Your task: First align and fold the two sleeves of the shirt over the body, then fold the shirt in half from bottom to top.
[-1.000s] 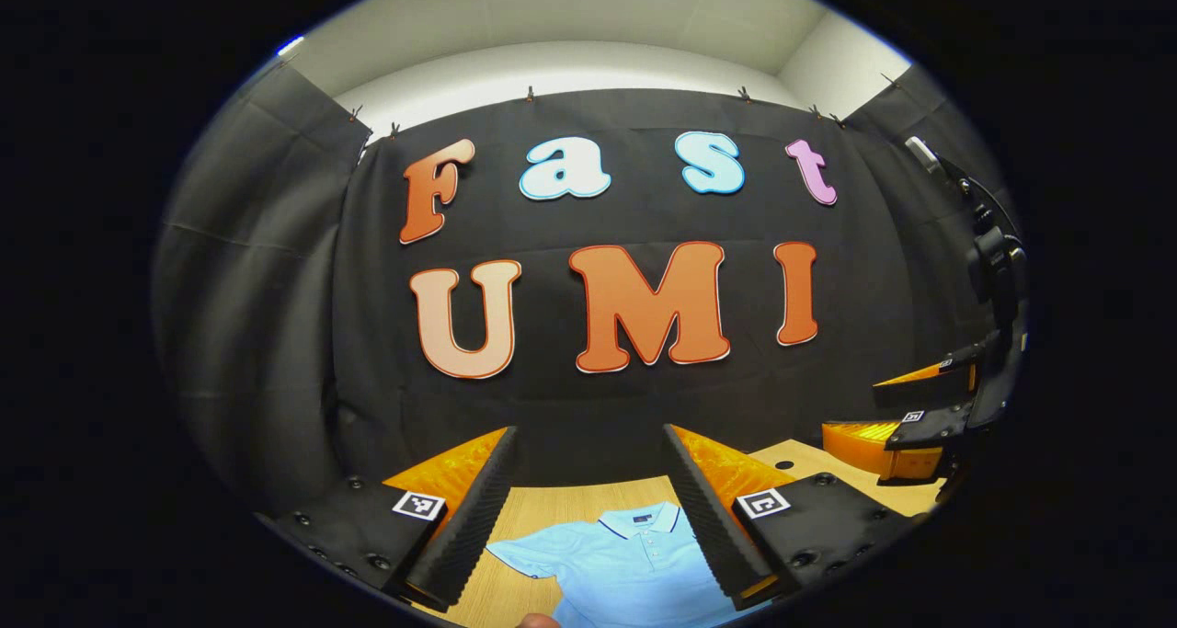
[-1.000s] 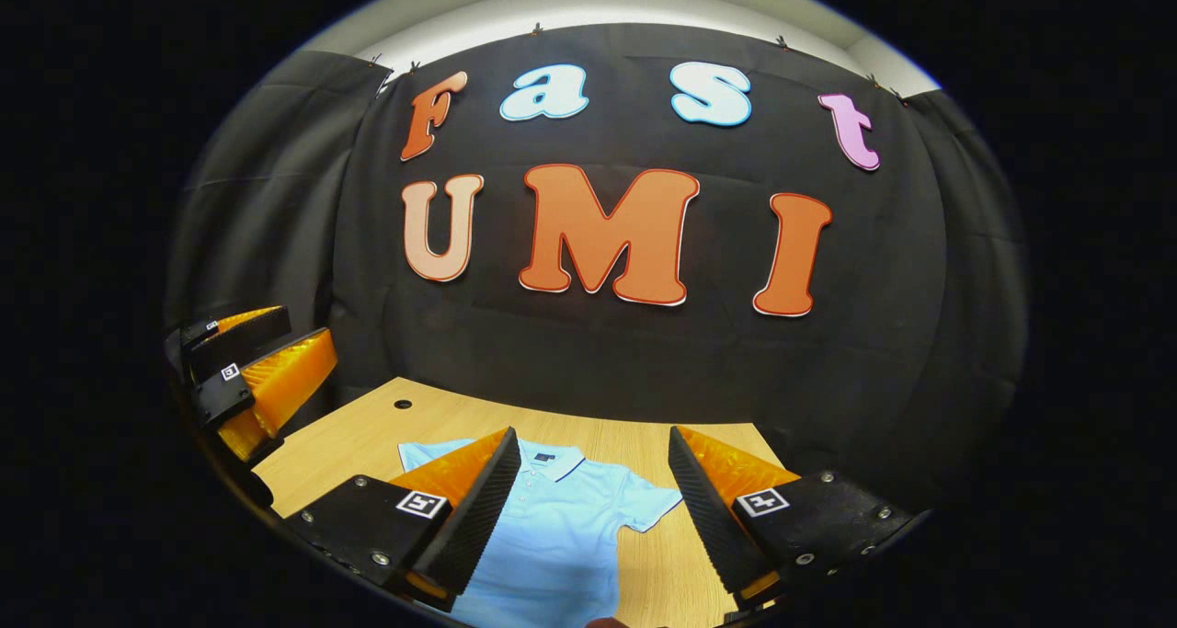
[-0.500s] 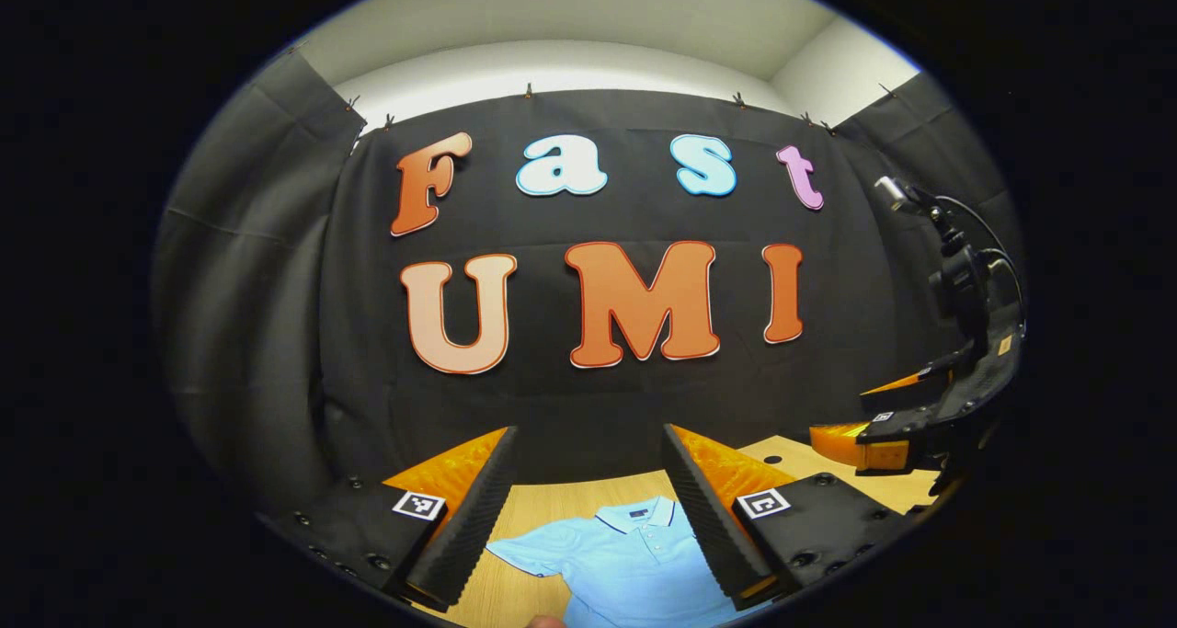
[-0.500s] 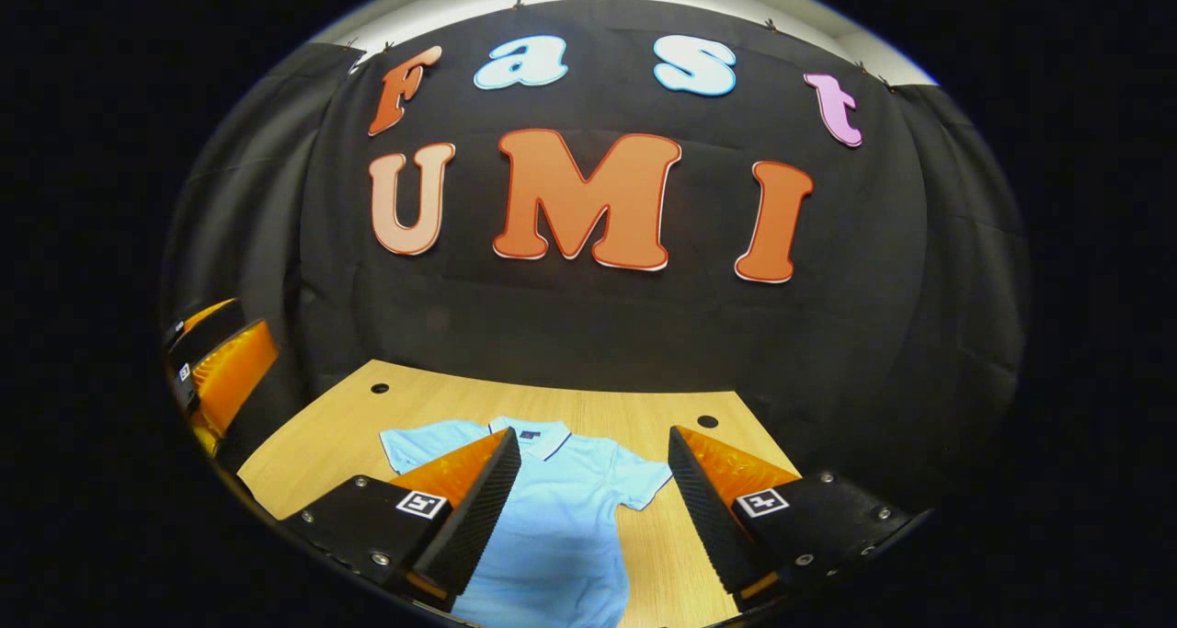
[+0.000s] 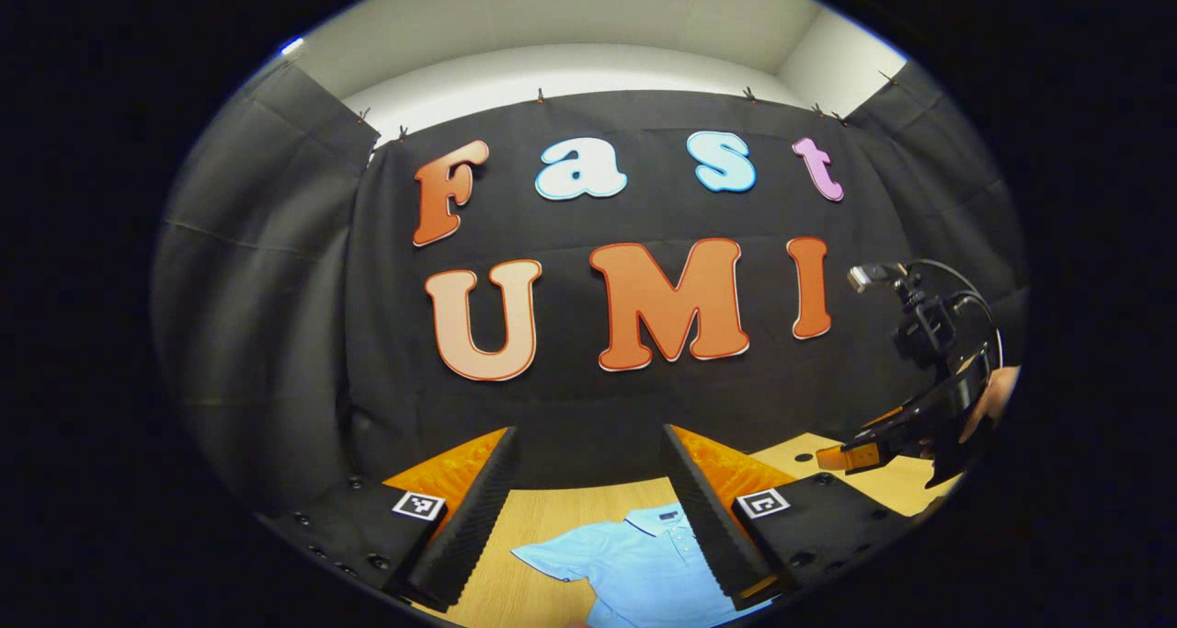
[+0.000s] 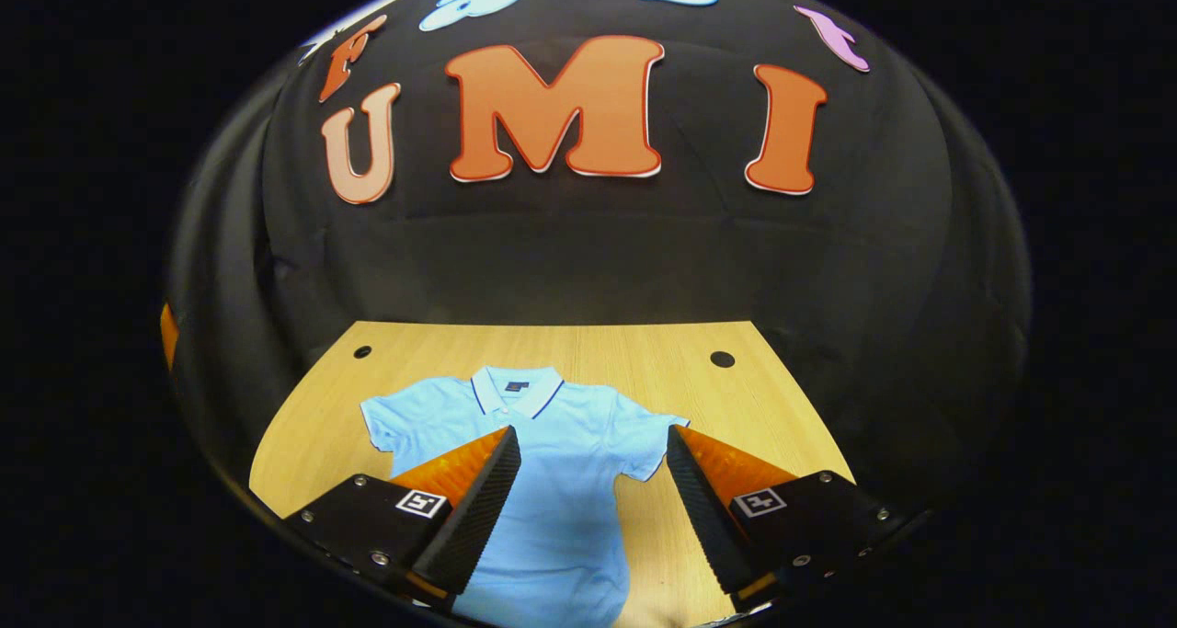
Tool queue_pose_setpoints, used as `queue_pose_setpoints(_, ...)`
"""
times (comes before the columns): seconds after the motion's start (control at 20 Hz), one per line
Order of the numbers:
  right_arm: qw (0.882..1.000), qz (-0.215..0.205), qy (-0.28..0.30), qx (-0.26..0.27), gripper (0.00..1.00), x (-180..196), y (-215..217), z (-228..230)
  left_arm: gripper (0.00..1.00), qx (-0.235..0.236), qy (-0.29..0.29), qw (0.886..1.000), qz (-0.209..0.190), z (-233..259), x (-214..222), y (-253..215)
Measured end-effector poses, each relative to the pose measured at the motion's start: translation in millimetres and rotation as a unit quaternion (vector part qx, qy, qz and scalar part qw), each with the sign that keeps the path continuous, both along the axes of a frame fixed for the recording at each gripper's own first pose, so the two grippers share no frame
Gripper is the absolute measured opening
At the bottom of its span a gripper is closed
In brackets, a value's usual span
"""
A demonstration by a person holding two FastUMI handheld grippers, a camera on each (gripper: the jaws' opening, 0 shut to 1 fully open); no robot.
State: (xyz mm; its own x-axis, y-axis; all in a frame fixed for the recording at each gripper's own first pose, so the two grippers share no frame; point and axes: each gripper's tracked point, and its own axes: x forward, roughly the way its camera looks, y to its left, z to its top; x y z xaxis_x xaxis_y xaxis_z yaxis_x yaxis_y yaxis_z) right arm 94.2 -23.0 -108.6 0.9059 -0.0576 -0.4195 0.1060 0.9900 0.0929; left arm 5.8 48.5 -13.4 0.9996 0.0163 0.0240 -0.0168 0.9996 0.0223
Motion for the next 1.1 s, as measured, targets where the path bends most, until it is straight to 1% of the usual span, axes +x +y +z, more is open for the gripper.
queue_pose_setpoints(0.3, 0.996, 0.006, 0.084, 0.025, 0.98, 50, -27, -56, 1.0, 0.025, 0.016, 0.997, 0.065, -8, 13, -2)
queue_pose_setpoints(0.45, 0.99, 0.011, 0.136, 0.046, 0.98, 71, -34, -90, 1.0, 0.037, 0.025, 0.995, 0.09, -13, 20, 1)
queue_pose_setpoints(0.5, 0.987, 0.013, 0.151, 0.047, 0.97, 78, -37, -102, 0.99, 0.037, 0.033, 0.994, 0.102, -17, 23, 3)
queue_pose_setpoints(0.65, 0.98, 0.012, 0.193, 0.039, 0.96, 95, -45, -136, 1.0, 0.039, 0.048, 0.99, 0.127, -28, 34, 0)
queue_pose_setpoints(0.8, 0.971, 0.018, 0.234, 0.048, 0.95, 109, -45, -167, 1.0, 0.05, 0.058, 0.988, 0.136, -29, 42, -11)
queue_pose_setpoints(0.9, 0.964, 0.02, 0.259, 0.064, 0.93, 118, -45, -183, 0.99, 0.055, 0.069, 0.986, 0.14, -36, 45, -16)
queue_pose_setpoints(1.0, 0.957, 0.013, 0.277, 0.087, 0.91, 126, -45, -197, 1.0, 0.06, 0.081, 0.984, 0.146, -41, 46, -19)
queue_pose_setpoints(1.1, 0.951, -0.004, 0.296, 0.094, 0.89, 133, -51, -212, 0.99, 0.06, 0.091, 0.982, 0.153, -46, 47, -19)
